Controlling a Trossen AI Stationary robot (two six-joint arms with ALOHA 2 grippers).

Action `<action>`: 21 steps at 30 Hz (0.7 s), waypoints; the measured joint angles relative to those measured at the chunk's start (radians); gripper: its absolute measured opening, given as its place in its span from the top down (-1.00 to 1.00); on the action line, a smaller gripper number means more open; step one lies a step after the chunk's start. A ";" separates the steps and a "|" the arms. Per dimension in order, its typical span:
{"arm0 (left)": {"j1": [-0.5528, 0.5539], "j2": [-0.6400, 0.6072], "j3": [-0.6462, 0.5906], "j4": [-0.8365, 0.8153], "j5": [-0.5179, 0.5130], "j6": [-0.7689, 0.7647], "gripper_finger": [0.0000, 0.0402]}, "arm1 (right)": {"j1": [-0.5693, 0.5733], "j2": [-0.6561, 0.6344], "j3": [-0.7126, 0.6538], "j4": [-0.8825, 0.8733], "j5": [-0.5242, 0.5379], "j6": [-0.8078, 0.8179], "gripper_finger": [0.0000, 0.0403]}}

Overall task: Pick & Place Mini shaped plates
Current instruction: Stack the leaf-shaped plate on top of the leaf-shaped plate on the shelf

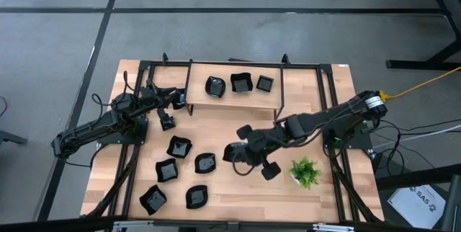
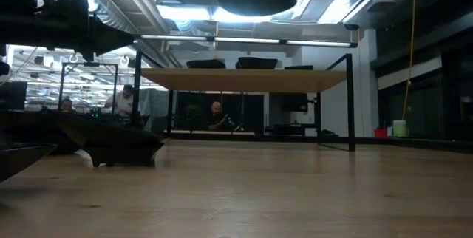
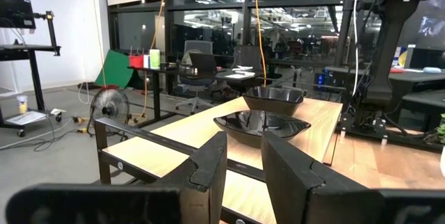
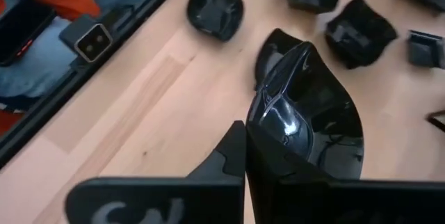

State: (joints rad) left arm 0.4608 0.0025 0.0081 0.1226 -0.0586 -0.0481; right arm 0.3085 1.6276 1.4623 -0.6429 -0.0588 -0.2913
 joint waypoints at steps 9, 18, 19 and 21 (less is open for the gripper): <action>0.000 0.000 0.000 0.000 0.000 0.000 0.57 | -0.093 -0.025 0.000 0.008 0.022 -0.058 1.00; 0.000 0.000 0.000 0.000 0.000 0.000 0.57 | -0.203 -0.026 0.000 0.054 0.013 -0.115 1.00; 0.000 0.000 0.000 0.000 0.000 0.000 0.57 | -0.213 -0.026 0.000 0.066 0.003 -0.123 1.00; 0.000 0.000 0.000 0.000 0.000 0.000 0.57 | -0.230 -0.026 0.000 0.092 -0.023 -0.153 1.00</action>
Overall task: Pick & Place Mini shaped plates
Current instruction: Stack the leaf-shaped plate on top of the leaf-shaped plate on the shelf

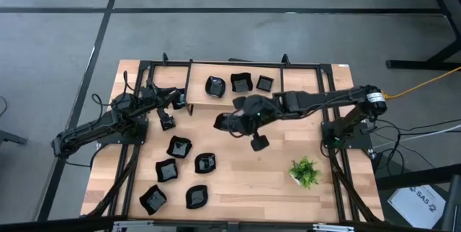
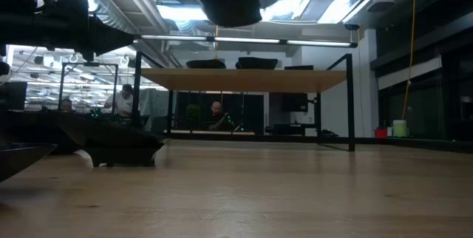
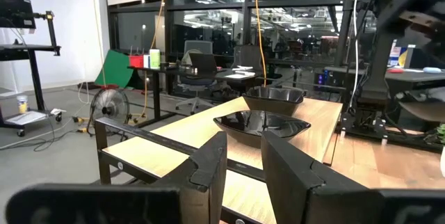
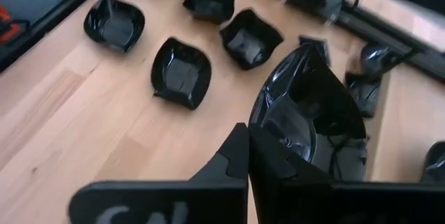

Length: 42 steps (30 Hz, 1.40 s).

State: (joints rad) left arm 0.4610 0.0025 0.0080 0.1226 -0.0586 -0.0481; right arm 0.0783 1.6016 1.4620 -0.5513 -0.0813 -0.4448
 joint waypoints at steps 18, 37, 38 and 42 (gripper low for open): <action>0.000 0.000 0.000 0.000 0.000 0.000 0.57 | -0.168 0.022 -0.001 0.386 -0.017 0.007 1.00; 0.000 0.000 0.000 0.000 0.000 0.000 0.57 | -0.299 0.132 -0.002 0.509 -0.039 0.224 0.98; 0.000 0.000 0.000 0.000 0.000 0.000 0.57 | -0.299 0.132 -0.002 0.493 -0.078 0.133 0.98; 0.000 0.000 0.000 0.000 0.000 0.000 0.57 | -0.303 0.132 -0.002 0.379 -0.148 -0.319 0.99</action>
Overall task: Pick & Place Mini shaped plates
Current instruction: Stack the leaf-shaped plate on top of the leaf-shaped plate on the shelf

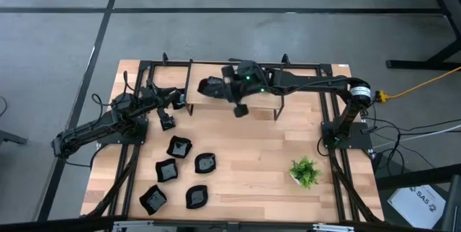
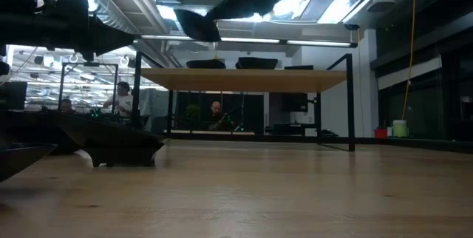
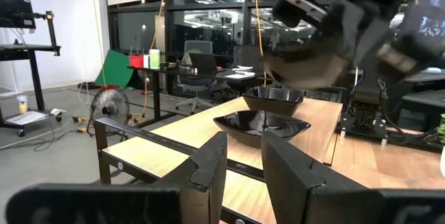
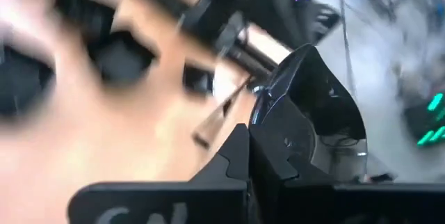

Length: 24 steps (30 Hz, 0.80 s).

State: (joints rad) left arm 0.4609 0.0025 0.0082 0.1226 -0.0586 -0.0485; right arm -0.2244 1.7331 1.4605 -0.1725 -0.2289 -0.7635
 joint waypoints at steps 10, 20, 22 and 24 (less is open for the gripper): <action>0.000 0.000 0.000 0.000 0.000 0.001 0.57 | -0.035 0.000 0.000 -0.006 0.039 -0.051 0.98; 0.000 0.000 0.000 0.000 0.000 0.000 0.57 | -0.035 0.000 0.002 0.156 0.247 0.756 0.97; 0.000 0.000 0.000 0.000 0.000 0.001 0.57 | -0.034 0.000 0.002 0.139 0.282 0.825 0.97; 0.000 0.000 0.000 0.000 0.000 0.000 0.57 | -0.032 0.000 0.002 0.136 0.343 0.903 0.97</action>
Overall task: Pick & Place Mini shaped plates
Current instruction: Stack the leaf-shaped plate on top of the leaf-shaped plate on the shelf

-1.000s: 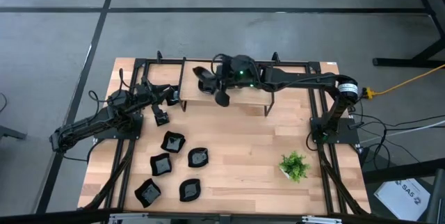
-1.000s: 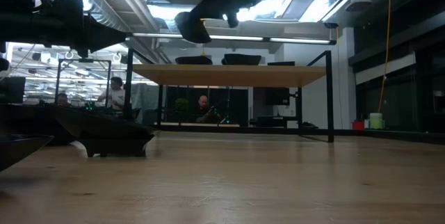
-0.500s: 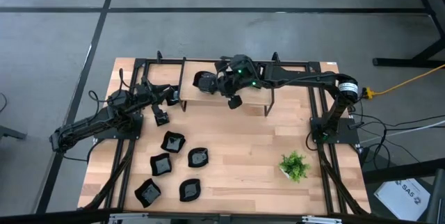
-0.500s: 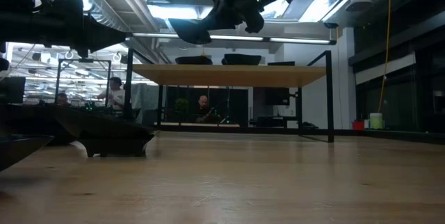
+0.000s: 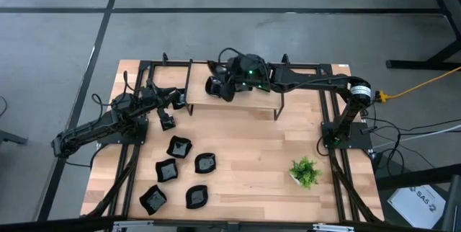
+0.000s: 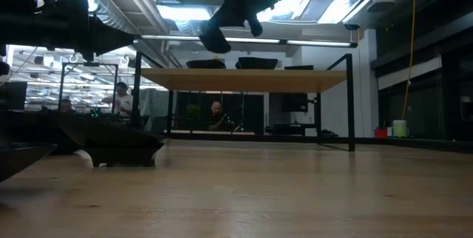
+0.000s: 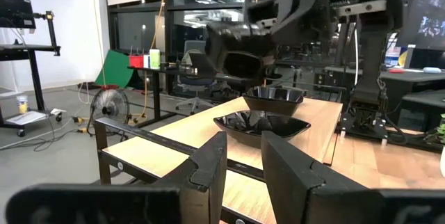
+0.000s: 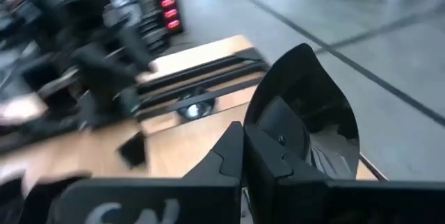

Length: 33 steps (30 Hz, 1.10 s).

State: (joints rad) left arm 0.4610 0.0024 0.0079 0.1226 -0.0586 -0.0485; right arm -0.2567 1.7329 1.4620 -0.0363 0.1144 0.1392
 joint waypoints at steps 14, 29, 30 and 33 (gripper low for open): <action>0.000 0.000 0.000 0.000 0.000 0.001 0.57 | 0.019 0.022 0.001 -0.006 0.200 0.359 0.97; 0.000 0.000 0.000 0.000 0.000 0.000 0.57 | 0.055 0.077 0.030 -0.005 0.136 0.375 0.97; 0.000 0.000 0.000 0.000 0.000 0.000 0.57 | 0.058 0.074 0.037 -0.019 0.136 0.375 0.97; 0.000 0.000 0.000 0.000 0.000 0.000 0.57 | 0.069 0.074 0.067 -0.072 0.138 0.372 0.97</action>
State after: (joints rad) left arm 0.4610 0.0021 0.0082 0.1226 -0.0586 -0.0483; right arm -0.1881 1.8065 1.5288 -0.1087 0.2525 0.5115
